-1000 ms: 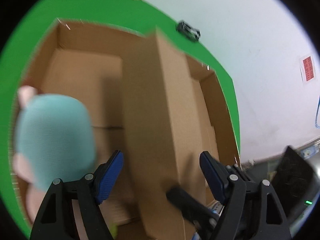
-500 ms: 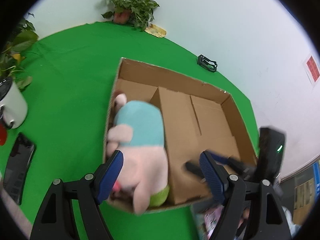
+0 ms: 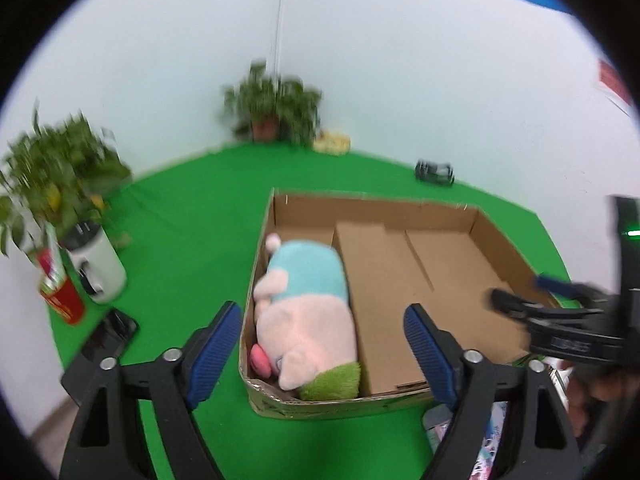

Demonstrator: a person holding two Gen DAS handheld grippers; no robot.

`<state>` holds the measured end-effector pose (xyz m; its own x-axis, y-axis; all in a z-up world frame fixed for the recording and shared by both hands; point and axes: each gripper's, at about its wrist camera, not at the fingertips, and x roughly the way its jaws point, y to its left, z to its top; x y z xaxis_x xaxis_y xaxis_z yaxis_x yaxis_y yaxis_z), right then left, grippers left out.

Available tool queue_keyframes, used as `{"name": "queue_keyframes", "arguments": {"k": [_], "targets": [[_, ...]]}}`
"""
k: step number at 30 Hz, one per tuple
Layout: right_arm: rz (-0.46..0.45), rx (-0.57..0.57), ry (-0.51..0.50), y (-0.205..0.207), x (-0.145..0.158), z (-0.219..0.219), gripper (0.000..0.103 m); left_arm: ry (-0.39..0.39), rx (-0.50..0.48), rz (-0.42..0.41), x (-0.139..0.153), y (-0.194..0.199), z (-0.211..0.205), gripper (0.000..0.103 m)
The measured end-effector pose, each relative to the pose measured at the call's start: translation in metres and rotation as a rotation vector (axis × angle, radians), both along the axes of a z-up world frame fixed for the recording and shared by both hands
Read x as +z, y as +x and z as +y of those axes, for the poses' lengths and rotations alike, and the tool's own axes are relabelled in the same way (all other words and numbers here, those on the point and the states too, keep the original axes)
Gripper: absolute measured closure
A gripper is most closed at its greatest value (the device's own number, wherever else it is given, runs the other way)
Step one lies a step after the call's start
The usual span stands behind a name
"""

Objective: Organize objects
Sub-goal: 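Lower the long brown box into the open box beside the plush and release, then grasp the colourful board-game box with the left gripper and lift it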

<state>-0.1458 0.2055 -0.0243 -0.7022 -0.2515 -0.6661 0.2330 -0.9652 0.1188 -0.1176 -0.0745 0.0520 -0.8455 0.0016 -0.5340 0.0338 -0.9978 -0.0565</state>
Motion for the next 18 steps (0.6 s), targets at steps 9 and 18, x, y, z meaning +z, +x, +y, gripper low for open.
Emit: {"name": "queue_keyframes", "arguments": {"k": [9,18], "targets": [[0.199,-0.113,0.127,0.134,0.036,0.054,0.000,0.014,-0.001,0.087,0.009,0.061,0.050,0.017],[0.153,-0.112,0.097,0.194,0.020,0.084,0.000,0.068,-0.135,0.052,0.008,0.084,0.077,0.017]]}}
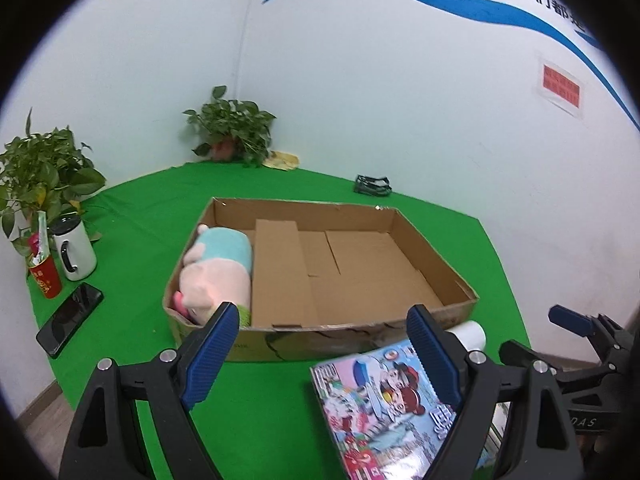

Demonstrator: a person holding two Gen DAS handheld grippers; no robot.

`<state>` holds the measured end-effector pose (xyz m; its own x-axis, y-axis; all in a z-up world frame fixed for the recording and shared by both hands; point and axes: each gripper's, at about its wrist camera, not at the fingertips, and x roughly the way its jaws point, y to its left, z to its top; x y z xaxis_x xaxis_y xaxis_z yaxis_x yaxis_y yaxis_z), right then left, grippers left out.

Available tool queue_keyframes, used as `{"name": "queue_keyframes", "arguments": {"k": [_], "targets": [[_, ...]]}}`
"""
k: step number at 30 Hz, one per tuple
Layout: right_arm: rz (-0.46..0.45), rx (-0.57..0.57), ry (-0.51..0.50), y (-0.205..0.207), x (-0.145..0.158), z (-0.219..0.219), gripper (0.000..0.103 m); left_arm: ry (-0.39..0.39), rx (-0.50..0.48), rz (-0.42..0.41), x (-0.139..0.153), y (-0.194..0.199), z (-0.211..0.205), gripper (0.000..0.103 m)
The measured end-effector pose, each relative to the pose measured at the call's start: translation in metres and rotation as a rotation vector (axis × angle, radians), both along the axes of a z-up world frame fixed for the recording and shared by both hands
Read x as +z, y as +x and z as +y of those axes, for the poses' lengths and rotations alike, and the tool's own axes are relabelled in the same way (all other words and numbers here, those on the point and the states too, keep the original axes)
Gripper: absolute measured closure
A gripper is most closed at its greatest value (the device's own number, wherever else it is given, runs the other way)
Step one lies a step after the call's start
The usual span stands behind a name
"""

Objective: Organize objects
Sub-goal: 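Grasp the colourful board-game box with the left gripper and lift it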

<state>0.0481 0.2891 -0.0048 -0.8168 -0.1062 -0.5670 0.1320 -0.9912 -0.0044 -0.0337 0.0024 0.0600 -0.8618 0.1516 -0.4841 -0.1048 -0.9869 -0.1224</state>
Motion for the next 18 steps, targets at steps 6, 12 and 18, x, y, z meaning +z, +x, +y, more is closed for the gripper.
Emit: {"name": "queue_keyframes", "arguments": {"k": [6,12,18], "targets": [[-0.037,0.054,-0.019,0.007,-0.014,0.011,0.000,0.036,-0.108,-0.120,-0.019,-0.007,0.011,0.021],[-0.085,0.104,-0.040,0.001,-0.025,0.011,0.007,0.099,-0.148,-0.173,-0.034,-0.013,0.001,0.040],[-0.142,0.124,-0.157,-0.008,-0.046,0.016,0.000,0.157,-0.189,-0.281,-0.058,-0.021,-0.009,0.020]]}}
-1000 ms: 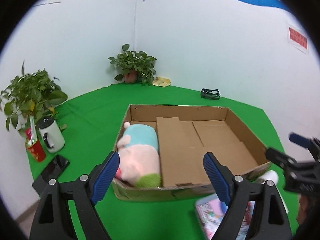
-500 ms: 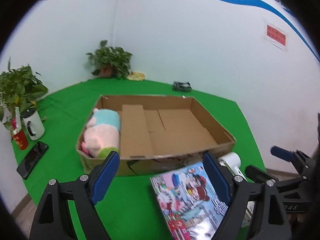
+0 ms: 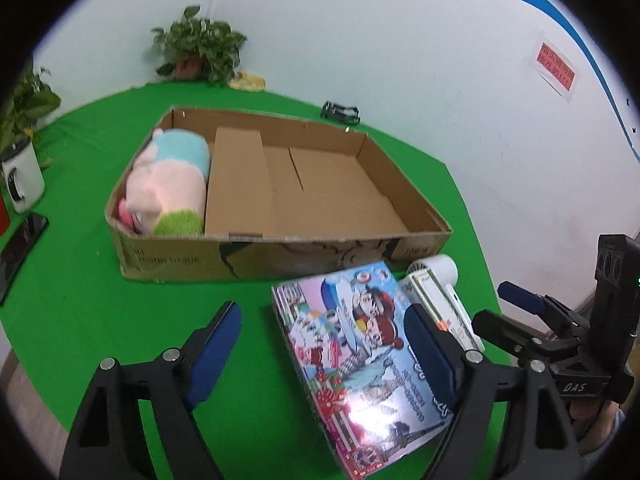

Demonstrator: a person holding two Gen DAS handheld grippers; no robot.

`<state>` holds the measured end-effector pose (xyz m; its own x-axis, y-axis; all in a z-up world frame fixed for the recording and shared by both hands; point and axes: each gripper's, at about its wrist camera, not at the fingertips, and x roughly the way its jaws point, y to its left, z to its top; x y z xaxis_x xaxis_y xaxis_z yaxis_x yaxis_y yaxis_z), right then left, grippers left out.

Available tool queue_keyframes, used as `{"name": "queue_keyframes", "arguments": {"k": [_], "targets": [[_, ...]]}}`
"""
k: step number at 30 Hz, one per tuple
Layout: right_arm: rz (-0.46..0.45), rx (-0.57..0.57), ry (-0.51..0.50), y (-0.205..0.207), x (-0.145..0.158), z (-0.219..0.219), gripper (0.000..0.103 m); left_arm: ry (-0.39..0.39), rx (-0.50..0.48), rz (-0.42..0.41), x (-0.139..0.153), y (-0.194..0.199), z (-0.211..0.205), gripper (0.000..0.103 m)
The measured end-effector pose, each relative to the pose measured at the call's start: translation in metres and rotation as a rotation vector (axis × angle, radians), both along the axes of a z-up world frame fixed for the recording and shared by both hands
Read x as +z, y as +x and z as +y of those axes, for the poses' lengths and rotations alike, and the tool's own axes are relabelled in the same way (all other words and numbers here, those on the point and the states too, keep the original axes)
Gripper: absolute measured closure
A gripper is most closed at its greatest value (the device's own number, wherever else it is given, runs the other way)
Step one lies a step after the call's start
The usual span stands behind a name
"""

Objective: Organize objects
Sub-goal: 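Grasp the colourful board-game box with the left gripper and lift it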

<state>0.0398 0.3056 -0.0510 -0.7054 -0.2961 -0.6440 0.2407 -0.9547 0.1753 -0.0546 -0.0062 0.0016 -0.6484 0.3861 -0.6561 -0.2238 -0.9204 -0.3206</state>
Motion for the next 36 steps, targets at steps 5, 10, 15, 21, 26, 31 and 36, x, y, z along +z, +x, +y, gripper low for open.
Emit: {"name": "queue_keyframes", "arguments": {"k": [5,10,15,21,26,31,36], "targets": [[-0.076,0.131,-0.063,0.001,-0.019,-0.002,0.000,0.165,-0.055,-0.191,-0.042,-0.019,-0.014,0.020],[-0.157,0.265,-0.107,-0.001,-0.035,-0.020,0.000,0.271,-0.103,-0.331,-0.078,-0.033,-0.015,0.021],[-0.178,0.378,-0.003,0.000,-0.039,-0.055,0.000,0.297,-0.148,-0.385,-0.092,-0.040,-0.009,0.021],[-0.269,0.296,0.117,-0.020,-0.060,-0.071,0.001,0.308,-0.197,-0.413,-0.104,-0.043,-0.003,0.025],[-0.319,0.319,0.138,-0.026,-0.070,-0.086,0.000,0.274,-0.215,-0.410,-0.101,-0.036,-0.008,0.029],[-0.358,0.360,0.050,-0.021,-0.075,-0.103,0.001,0.287,-0.184,-0.431,-0.105,-0.024,-0.037,0.032],[-0.411,0.338,0.079,-0.026,-0.088,-0.111,0.008,0.281,-0.174,-0.418,-0.105,-0.017,-0.038,0.034]]}}
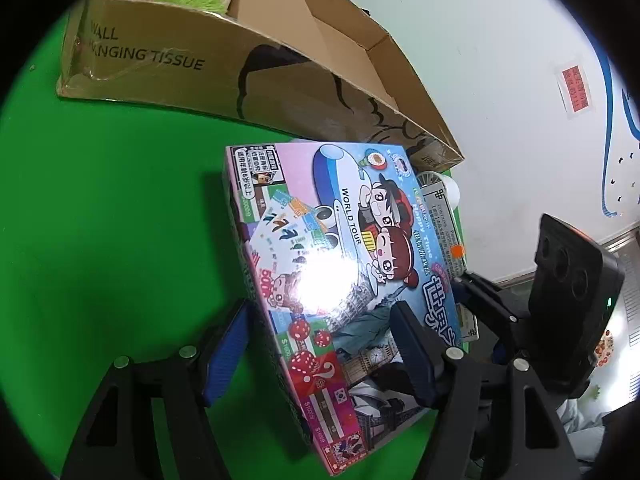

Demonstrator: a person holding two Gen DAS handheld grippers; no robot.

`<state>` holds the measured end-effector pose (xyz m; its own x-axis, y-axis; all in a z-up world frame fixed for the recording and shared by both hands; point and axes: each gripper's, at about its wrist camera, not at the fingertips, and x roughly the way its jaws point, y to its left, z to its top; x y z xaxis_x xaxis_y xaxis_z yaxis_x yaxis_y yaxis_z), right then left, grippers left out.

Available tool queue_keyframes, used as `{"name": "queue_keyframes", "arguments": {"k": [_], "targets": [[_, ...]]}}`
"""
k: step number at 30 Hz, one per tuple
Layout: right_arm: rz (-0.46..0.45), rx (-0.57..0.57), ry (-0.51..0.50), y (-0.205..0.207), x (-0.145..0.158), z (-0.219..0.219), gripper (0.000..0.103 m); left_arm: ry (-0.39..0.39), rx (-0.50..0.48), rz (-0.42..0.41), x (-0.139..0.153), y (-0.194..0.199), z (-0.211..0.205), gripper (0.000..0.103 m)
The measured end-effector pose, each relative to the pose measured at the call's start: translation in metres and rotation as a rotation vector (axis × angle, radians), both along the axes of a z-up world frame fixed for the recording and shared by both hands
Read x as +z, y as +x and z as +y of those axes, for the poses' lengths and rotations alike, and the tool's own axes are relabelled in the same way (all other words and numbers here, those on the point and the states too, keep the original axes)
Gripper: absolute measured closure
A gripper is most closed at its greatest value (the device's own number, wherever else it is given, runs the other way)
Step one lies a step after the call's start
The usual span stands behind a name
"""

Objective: Organize objects
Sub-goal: 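Grasp the colourful board-game box with the left gripper and lift it, then carry the board-game box with the left gripper and lay it in the open box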

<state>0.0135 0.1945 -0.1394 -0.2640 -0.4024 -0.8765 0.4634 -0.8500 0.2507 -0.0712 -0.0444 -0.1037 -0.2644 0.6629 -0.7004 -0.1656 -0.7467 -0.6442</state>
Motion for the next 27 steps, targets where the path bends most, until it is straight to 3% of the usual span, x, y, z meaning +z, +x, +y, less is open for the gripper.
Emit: {"name": "queue_keyframes", "arguments": {"k": [2,12,19,27], "targets": [[-0.020,-0.024,-0.031,-0.003,-0.002,0.001,0.016,-0.032,-0.007,0.023,0.002,0.003,0.005,0.034],[0.033,-0.125,-0.046,0.006,0.002,0.003,0.024,-0.071,0.040,0.089,0.013,0.017,0.007,0.037],[0.158,-0.179,-0.106,0.016,0.038,0.025,0.041,-0.087,0.060,0.222,0.050,0.025,0.002,0.046],[0.277,-0.200,-0.151,0.006,0.081,0.046,0.047,-0.078,0.062,0.277,0.073,0.026,0.006,0.046]]}}
